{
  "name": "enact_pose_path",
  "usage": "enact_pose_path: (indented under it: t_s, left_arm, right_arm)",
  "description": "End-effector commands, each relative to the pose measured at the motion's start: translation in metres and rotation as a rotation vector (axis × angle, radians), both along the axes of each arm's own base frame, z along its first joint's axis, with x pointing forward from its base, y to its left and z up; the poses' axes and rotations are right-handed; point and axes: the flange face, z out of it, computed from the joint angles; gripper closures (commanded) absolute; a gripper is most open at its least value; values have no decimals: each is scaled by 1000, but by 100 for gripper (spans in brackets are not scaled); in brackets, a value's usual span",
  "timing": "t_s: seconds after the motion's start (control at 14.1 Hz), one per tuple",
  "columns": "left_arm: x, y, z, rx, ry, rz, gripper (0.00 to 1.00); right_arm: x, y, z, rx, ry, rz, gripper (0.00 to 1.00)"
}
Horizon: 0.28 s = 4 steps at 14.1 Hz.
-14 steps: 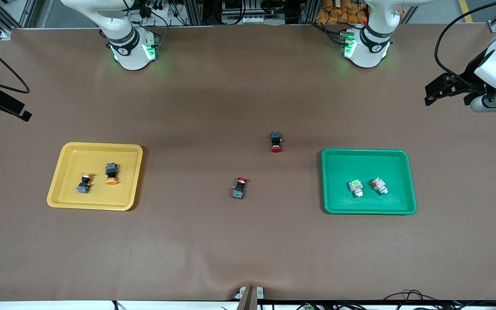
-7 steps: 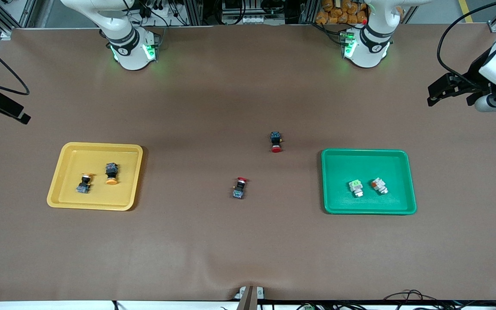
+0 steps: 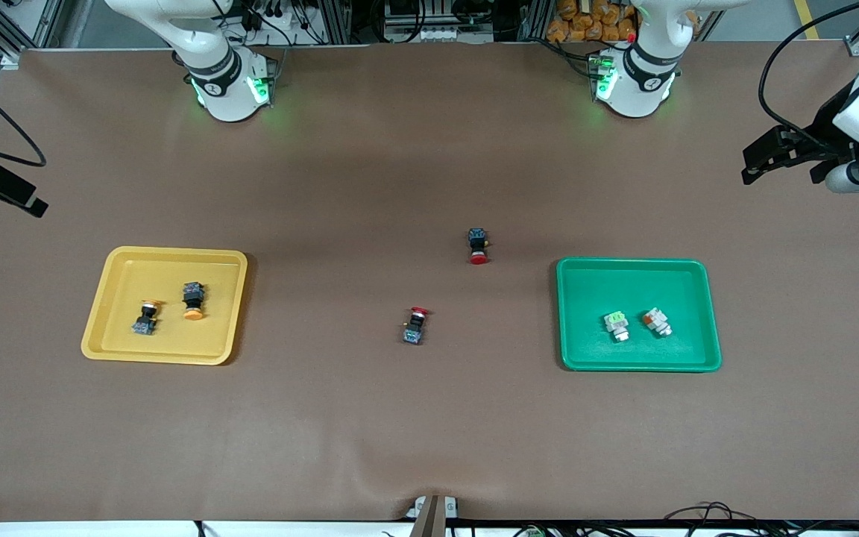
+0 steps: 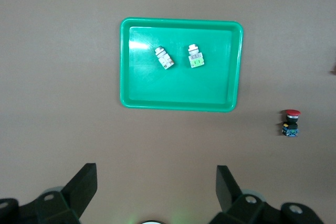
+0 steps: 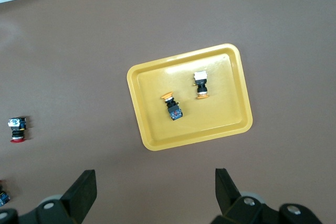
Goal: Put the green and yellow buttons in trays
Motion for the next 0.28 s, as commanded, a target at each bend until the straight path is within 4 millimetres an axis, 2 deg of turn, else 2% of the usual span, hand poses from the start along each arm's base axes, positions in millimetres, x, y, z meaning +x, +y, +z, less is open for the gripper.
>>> enact_pose_path:
  t_s: [0.0, 0.21]
  left_arm:
    - [3, 1, 4, -2, -6, -17, 0]
    - [2, 1, 4, -3, -3, -16, 0]
  right_arm:
    - [0, 2, 1, -18, 25, 9, 0]
    - [-3, -3, -5, -54, 59, 156, 0]
